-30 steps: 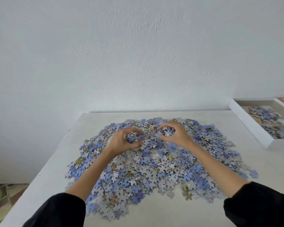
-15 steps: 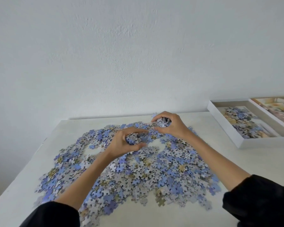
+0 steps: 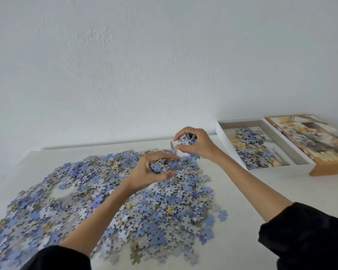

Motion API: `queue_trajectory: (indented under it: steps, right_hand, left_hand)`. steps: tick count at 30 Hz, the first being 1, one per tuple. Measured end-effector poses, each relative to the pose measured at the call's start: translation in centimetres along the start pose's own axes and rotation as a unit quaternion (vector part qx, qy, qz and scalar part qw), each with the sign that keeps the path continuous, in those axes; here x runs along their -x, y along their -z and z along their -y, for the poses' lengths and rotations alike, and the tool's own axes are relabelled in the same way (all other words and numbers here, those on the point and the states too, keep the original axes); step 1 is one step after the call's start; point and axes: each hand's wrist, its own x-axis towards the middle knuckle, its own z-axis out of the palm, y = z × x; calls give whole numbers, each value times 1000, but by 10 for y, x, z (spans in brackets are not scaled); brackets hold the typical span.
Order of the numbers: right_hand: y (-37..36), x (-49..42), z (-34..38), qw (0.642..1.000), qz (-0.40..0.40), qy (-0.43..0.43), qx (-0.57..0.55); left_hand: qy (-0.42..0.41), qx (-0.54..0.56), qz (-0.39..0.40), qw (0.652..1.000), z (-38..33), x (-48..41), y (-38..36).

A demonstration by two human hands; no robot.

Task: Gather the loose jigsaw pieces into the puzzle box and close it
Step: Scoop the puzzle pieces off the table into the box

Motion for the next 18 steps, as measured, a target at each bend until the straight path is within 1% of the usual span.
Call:
queue_trajectory:
  steps: [6,9,14,18]
  right_hand:
    - [65,6,-9,1000,-7,-15,-8]
    - [102,11,-19,1000,-16,-24,-4]
    - [161,19,-48,997,-49,-24,49]
    - [194,21,-76,995,-56,-41,76]
  left_hand:
    - [-18,6,10,1000,-17,-46,-42]
    - [-25,18,27,999,-28,-73,-68]
    - [-37,54,46,997,-43,-118,-115]
    - [-52,58,66,995,-47,-152,-150]
